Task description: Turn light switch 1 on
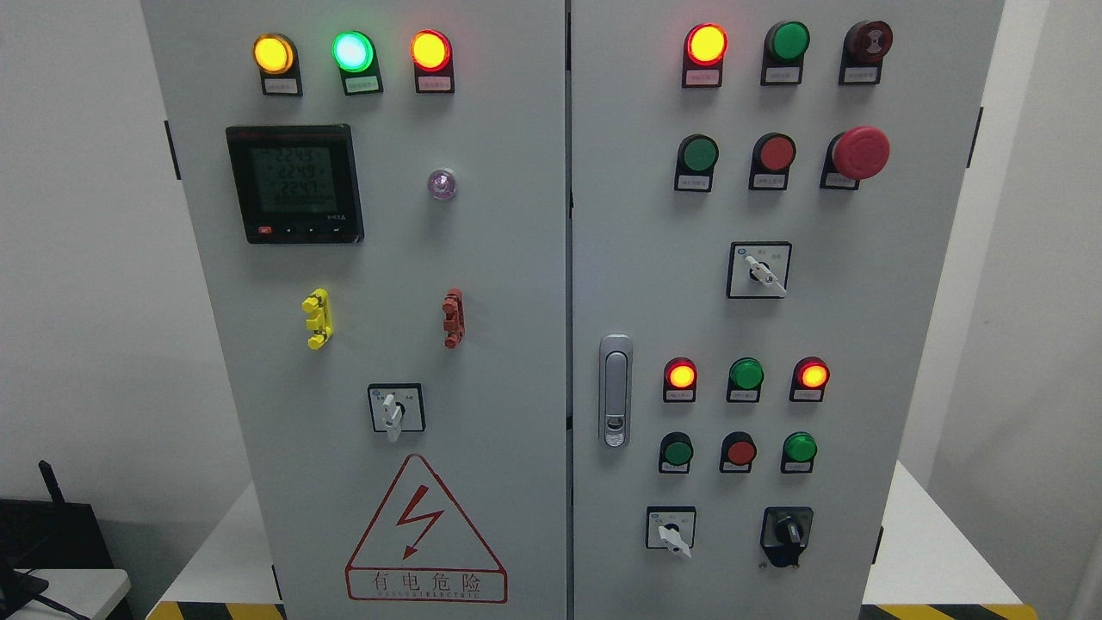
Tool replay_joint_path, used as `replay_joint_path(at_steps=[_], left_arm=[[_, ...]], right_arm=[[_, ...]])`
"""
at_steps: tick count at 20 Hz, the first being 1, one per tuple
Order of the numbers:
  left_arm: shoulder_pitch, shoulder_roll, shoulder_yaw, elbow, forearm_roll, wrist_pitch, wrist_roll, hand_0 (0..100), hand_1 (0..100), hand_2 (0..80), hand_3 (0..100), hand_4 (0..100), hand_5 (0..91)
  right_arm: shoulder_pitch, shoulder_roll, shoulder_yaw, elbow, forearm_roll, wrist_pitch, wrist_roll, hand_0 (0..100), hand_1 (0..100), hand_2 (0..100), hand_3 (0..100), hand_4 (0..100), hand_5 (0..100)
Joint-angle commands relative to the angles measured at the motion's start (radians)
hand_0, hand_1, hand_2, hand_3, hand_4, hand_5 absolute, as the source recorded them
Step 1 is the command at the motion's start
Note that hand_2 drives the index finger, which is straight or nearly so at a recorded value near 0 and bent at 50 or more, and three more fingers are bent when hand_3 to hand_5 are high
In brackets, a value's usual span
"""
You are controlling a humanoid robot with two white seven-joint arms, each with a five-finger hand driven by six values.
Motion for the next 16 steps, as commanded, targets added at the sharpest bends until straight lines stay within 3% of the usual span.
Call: replay_joint_path(at_steps=[1,12,16], left_arm=[[0.0,-0.034,0.0,0.001,0.031,0.001,0.001,49,0,0.0,0,0,0.0],[-0.003,-0.032,0.003,-0.011,0.032,0.001,0.004,48,0,0.0,0,0,0.0],[0.001,-0.017,0.069,-0.06,0.02,0.001,0.003,48,0,0.0,0,0,0.0]], right_arm=[[0.0,0.0,0.017,0.0,-0.025,-0.001,-0.001,12,39,0,0,0,0],[0.0,0.0,0.017,0.0,-0.025,-0.001,-0.001,12,39,0,0,0,0],[0.0,0.0,0.017,0.0,-0.025,-0.001,-0.001,12,39,0,0,0,0]])
